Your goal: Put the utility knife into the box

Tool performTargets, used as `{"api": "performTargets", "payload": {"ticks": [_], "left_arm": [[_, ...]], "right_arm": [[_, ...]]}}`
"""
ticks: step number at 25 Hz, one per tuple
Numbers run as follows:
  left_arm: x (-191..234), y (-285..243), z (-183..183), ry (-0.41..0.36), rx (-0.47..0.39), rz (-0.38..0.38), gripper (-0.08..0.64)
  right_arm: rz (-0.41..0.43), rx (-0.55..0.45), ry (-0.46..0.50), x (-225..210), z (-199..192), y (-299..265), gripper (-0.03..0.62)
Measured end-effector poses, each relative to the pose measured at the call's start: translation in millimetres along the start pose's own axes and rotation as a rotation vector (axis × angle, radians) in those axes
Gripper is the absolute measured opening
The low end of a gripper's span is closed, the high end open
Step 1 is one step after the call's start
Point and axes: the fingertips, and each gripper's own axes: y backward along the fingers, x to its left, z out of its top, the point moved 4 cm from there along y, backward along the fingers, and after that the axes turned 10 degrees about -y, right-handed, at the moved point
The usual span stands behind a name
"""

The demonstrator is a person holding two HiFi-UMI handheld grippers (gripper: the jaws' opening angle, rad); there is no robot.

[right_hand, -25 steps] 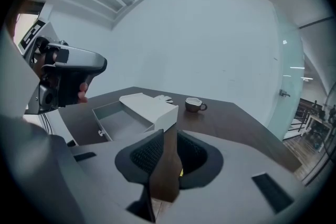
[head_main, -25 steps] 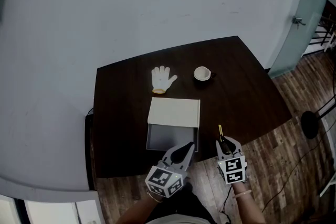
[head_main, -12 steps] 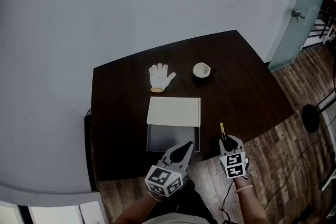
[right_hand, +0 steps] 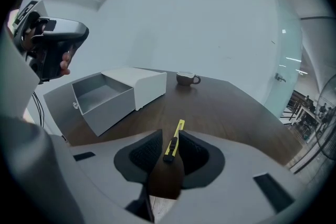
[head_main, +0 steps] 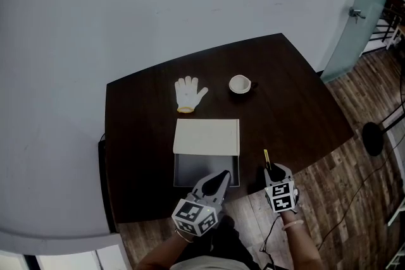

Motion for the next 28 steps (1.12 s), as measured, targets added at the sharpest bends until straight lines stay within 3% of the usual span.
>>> {"api": "performTargets", "payload": {"ticks": [14,28], "left_arm": [[13.9,-23.1,-6.9,0.03,0.033,-0.02,0.018],[22.2,-20.4,-12.7,0.041,0.038,-0.016,0.018]], "right_arm": [[-0.012,0.065,-0.049,-13.0,-11.8,-32.5,0.1],[0.027,0.109,-0.081,-11.4,-11.8,-35.4,0.067]]}}
